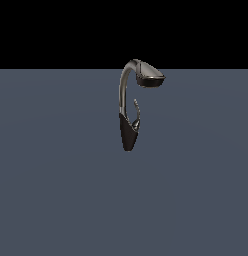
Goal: Turn on the faucet by rotating a designated handle.
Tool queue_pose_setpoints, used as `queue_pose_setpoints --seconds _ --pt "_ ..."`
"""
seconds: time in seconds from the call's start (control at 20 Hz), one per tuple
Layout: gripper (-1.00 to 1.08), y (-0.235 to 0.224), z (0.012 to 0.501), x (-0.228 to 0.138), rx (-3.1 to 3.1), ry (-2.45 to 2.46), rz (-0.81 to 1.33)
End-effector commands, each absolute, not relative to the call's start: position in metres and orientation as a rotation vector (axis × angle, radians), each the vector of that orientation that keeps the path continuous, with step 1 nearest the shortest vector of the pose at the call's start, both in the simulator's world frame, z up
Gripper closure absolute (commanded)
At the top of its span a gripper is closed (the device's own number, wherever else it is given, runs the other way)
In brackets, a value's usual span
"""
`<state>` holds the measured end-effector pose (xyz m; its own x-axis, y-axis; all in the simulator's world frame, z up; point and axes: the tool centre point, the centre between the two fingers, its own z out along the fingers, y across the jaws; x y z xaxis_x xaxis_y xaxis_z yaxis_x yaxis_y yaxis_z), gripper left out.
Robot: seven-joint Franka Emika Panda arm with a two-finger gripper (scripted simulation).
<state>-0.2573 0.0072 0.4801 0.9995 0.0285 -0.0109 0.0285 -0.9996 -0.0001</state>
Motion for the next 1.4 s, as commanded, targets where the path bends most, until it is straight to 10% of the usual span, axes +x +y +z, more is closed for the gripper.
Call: queue_pose_setpoints --seconds 0.0,1.35 --pt "1.08 0.007 0.48 -0.257 3.141 0.045 -0.017" --pt "1.08 -0.002 0.472 -0.214 3.199 -0.186 -0.119"
